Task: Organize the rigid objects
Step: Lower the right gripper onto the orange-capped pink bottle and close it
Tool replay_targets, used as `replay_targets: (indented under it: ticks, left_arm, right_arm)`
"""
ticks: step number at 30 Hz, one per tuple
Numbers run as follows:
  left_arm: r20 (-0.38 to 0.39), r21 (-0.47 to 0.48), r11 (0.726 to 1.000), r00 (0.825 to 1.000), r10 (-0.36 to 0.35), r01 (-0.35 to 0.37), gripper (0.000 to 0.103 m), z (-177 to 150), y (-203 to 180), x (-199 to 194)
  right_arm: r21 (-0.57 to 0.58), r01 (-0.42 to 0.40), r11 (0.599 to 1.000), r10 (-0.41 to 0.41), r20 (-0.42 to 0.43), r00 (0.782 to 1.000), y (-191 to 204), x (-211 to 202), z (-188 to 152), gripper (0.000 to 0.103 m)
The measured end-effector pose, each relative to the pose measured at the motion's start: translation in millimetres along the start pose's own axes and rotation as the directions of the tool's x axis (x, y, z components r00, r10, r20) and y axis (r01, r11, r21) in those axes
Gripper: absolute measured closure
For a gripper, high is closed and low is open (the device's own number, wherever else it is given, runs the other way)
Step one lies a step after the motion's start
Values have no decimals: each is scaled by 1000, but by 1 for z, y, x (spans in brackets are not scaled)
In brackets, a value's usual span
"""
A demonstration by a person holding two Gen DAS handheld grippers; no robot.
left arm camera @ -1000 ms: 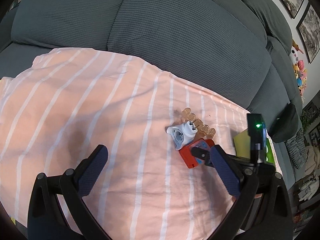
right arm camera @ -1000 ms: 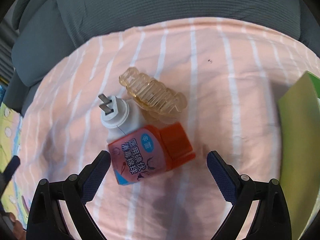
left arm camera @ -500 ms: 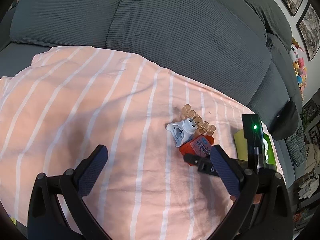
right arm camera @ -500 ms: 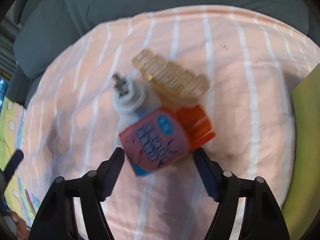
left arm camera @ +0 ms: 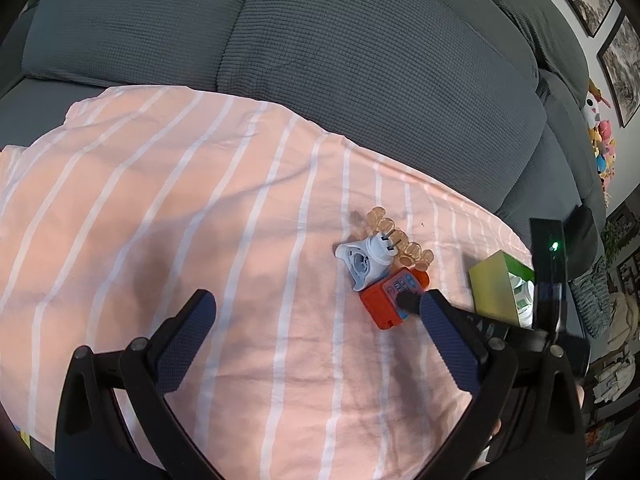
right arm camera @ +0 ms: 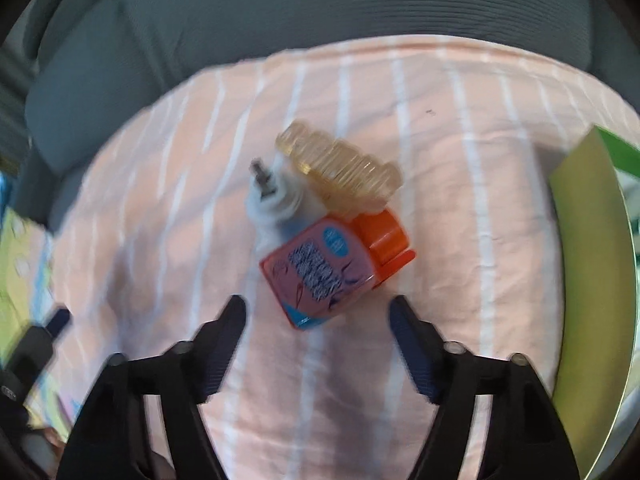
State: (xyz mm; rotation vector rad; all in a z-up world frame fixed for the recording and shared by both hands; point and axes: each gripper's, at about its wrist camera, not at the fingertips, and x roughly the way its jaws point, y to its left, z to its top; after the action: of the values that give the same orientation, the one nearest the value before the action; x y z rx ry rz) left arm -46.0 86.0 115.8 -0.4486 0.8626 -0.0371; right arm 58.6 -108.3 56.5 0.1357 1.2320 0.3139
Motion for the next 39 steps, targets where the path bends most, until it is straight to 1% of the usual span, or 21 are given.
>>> replay_targets:
  ticks: [2, 4, 7, 10, 12, 15, 17, 18, 20, 21, 24, 25, 26, 28, 30, 33, 34, 36, 37, 39]
  left_arm:
    - [-5, -4, 1000, 1000, -2, 2, 1, 0, -1, 2]
    - [-13, 0, 1000, 1000, -3, 3, 1, -1, -3, 4]
    - [-24, 7, 1000, 1000, -1, 1, 1, -2, -5, 6]
    - [-27, 9, 1000, 1000, 0, 0, 1, -3, -5, 7]
    - [-27, 9, 1000, 1000, 5, -4, 1, -3, -5, 7]
    - [-34, 6, 1000, 999, 9, -8, 1, -3, -5, 9]
    - [-38, 3, 1000, 999, 7, -7, 1, -3, -5, 9]
    - [-39, 2, 1000, 999, 7, -7, 1, -3, -4, 9]
    - [-37, -3, 1000, 999, 10, -10, 1, -2, -3, 9]
    - [-37, -7, 1000, 999, 12, -12, 1, -2, -2, 8]
    - [-36, -27, 1000, 999, 14, -15, 1, -2, 3, 8]
    - [-36, -34, 999, 999, 17, -18, 1, -2, 5, 7]
    - [-36, -40, 999, 999, 20, -22, 1, -2, 6, 8]
    - [-40, -53, 998, 999, 25, -27, 1, -2, 7, 9]
    - [-54, -60, 998, 998, 20, -23, 1, -3, 7, 12]
    - [-86, -70, 998, 996, 0, -6, 1, -6, 6, 19]
    - [-97, -68, 998, 995, -2, -4, 1, -8, 4, 22]
    - [-112, -40, 999, 994, -7, 3, 1, -11, -2, 26]
    - [-131, -10, 1000, 991, -16, 15, 1, -14, -8, 32]
    - [-158, 23, 1000, 987, -10, 14, 2, -20, -18, 42]
  right_arm:
    - [80, 11, 997, -14, 29, 999, -9, -2, 5, 24]
    - [132, 39, 990, -44, 39, 998, -15, 2, 10, 24]
    - [176, 52, 983, -57, 27, 998, -20, 13, 17, 24]
    - [178, 56, 982, -58, 7, 998, -15, 24, 19, 24]
    - [156, 51, 986, -52, 2, 999, -7, 29, 20, 24]
    - [111, 84, 990, -85, 1, 996, 3, 36, 19, 24]
    - [101, 91, 991, -88, -35, 996, 6, 45, 17, 31]
    - [96, 93, 991, -90, -38, 995, 7, 46, 15, 33]
    - [65, 94, 993, -92, -40, 995, 9, 42, 13, 39]
    - [60, 80, 995, -77, -49, 996, 9, 41, 11, 40]
    - [52, -18, 999, 23, -101, 995, 10, 36, 1, 41]
    - [26, -40, 999, 43, -116, 992, 13, 32, -3, 44]
    - [-5, -47, 999, 46, -126, 991, 17, 29, -7, 47]
    - [-72, -27, 997, 17, -132, 991, 27, 22, -15, 46]
    - [-74, -4, 997, -4, -106, 994, 30, 14, -19, 46]
    - [-22, -27, 999, 26, -64, 998, 20, 1, -17, 46]
    - [13, -49, 999, 50, -43, 998, 13, -6, -16, 46]
    - [80, -87, 993, 89, -18, 996, -1, -14, -14, 44]
    - [124, -106, 987, 108, -2, 994, -10, -18, -13, 39]
    - [207, -130, 970, 127, 29, 992, -24, -25, -14, 38]
